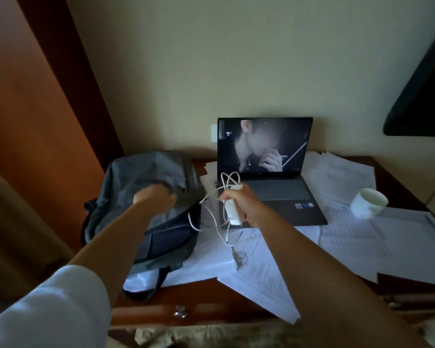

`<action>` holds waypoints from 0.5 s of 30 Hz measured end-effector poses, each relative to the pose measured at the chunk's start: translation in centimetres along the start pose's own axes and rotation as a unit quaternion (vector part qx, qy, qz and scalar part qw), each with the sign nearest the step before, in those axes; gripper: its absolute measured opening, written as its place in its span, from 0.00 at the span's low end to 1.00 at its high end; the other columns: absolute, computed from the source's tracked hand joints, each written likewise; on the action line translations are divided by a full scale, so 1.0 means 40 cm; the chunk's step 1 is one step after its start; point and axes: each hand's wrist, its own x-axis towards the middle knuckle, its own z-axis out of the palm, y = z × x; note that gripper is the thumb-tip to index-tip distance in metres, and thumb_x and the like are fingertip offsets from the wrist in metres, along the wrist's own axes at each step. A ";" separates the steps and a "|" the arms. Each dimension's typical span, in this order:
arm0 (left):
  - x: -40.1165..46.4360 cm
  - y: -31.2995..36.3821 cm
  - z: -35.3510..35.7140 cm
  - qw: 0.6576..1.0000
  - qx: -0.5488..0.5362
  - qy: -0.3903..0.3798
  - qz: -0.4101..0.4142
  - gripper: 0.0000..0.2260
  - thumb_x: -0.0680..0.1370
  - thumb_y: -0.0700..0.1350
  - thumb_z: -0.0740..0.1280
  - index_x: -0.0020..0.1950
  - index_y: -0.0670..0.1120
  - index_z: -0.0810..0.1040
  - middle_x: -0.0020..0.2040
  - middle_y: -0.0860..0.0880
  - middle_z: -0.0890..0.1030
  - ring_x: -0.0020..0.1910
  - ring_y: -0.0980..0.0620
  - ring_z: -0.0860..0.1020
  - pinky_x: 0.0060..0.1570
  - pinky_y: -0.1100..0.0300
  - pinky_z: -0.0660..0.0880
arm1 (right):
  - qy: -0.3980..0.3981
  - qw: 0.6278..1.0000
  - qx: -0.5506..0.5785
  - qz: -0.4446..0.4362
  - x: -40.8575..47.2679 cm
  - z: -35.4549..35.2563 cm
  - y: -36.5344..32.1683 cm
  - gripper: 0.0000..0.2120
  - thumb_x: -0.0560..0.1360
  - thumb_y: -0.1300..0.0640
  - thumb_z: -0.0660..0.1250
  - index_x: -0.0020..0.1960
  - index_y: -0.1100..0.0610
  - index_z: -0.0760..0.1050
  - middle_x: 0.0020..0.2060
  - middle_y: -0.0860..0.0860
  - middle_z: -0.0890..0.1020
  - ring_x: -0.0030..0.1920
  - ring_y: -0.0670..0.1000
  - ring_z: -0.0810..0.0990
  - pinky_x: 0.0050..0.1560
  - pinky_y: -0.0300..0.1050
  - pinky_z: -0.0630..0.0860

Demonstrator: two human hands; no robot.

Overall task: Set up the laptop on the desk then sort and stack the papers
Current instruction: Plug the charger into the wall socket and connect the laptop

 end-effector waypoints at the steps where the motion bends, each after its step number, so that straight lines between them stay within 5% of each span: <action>1: -0.019 0.012 0.025 0.997 0.014 -0.071 0.016 0.18 0.80 0.49 0.57 0.66 0.45 0.73 0.65 0.44 0.75 0.62 0.43 0.74 0.60 0.52 0.72 | 0.018 1.000 0.005 -0.008 -0.005 -0.011 0.006 0.09 0.66 0.62 0.70 0.45 0.60 0.74 0.32 0.59 0.77 0.27 0.54 0.76 0.29 0.43 0.75; 6: -0.115 0.058 0.149 0.979 0.053 -0.191 0.045 0.31 0.77 0.50 0.64 0.77 0.49 0.56 0.76 0.44 0.61 0.73 0.43 0.63 0.70 0.53 0.63 | 0.135 0.991 -0.004 -0.015 -0.015 -0.047 0.037 0.14 0.58 0.51 0.72 0.37 0.57 0.72 0.31 0.55 0.76 0.30 0.53 0.76 0.29 0.40 0.70; 10: -0.137 0.079 0.213 0.977 0.080 -0.195 0.034 0.40 0.75 0.56 0.66 0.78 0.58 0.43 0.77 0.44 0.60 0.68 0.41 0.69 0.63 0.50 0.71 | 0.141 0.990 -0.014 0.010 0.005 -0.035 0.064 0.36 0.50 0.43 0.72 0.54 0.58 0.72 0.48 0.58 0.79 0.42 0.57 0.81 0.27 0.42 0.75; 13: -0.140 0.089 0.231 0.988 0.067 -0.137 0.018 0.36 0.79 0.48 0.63 0.77 0.63 0.43 0.76 0.42 0.58 0.63 0.40 0.73 0.52 0.53 0.76 | 0.124 0.992 -0.022 0.016 0.006 -0.018 0.071 0.35 0.51 0.44 0.72 0.55 0.56 0.72 0.49 0.56 0.79 0.43 0.56 0.80 0.29 0.41 0.74; 15: -0.133 0.091 0.238 0.989 0.072 -0.130 0.012 0.30 0.80 0.45 0.61 0.77 0.59 0.51 0.72 0.41 0.65 0.62 0.41 0.74 0.51 0.56 0.76 | 0.126 0.991 -0.028 0.023 0.007 -0.014 0.075 0.35 0.51 0.44 0.72 0.56 0.54 0.70 0.49 0.54 0.77 0.45 0.55 0.79 0.31 0.41 0.73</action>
